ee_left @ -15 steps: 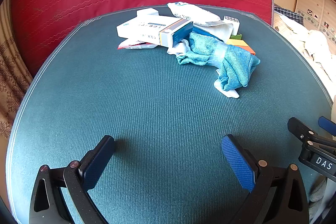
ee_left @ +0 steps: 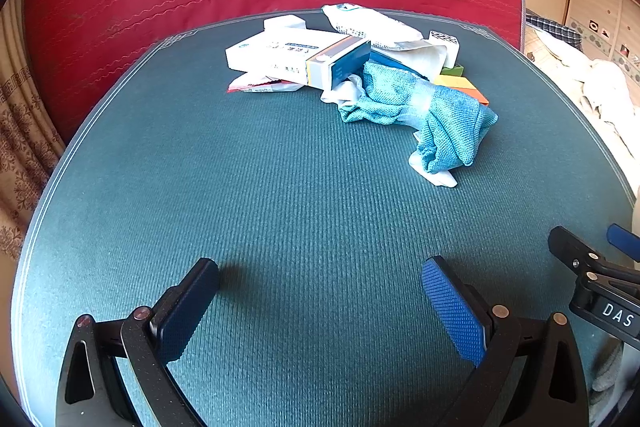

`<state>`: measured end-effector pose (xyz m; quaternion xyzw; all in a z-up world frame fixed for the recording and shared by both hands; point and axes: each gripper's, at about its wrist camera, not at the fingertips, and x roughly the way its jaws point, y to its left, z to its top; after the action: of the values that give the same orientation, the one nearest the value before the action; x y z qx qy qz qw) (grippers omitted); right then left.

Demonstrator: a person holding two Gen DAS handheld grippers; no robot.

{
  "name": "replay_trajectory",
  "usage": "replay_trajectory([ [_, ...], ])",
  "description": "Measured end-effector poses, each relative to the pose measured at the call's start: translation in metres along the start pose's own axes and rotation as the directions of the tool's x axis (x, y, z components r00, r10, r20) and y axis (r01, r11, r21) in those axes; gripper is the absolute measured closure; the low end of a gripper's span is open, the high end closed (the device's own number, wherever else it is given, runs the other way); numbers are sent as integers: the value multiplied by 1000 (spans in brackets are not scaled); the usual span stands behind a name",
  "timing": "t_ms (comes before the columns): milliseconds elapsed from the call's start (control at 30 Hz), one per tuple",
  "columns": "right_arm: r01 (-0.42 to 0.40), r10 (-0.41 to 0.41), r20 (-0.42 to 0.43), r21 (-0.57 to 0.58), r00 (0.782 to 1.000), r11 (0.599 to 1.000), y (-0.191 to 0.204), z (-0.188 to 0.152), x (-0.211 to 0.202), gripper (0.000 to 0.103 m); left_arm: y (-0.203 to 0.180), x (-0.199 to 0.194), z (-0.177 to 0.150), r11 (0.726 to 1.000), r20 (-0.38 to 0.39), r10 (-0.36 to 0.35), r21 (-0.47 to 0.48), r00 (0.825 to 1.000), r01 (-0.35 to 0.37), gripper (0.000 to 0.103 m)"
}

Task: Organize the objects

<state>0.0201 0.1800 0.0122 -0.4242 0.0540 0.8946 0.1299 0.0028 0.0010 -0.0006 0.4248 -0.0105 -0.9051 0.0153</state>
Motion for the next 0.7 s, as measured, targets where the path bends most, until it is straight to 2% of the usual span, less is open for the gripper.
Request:
replay_trajectory([
  [567,-49,49,-11,-37,999,998,1,1,-2,0,-2,1,1,1000,-21,-9,6,1000,9,0],
  [700,-101,101,-11,-10,995,995,-2,3,-4,0,0,1,2,1000,-30,-16,14,999,16,0],
])
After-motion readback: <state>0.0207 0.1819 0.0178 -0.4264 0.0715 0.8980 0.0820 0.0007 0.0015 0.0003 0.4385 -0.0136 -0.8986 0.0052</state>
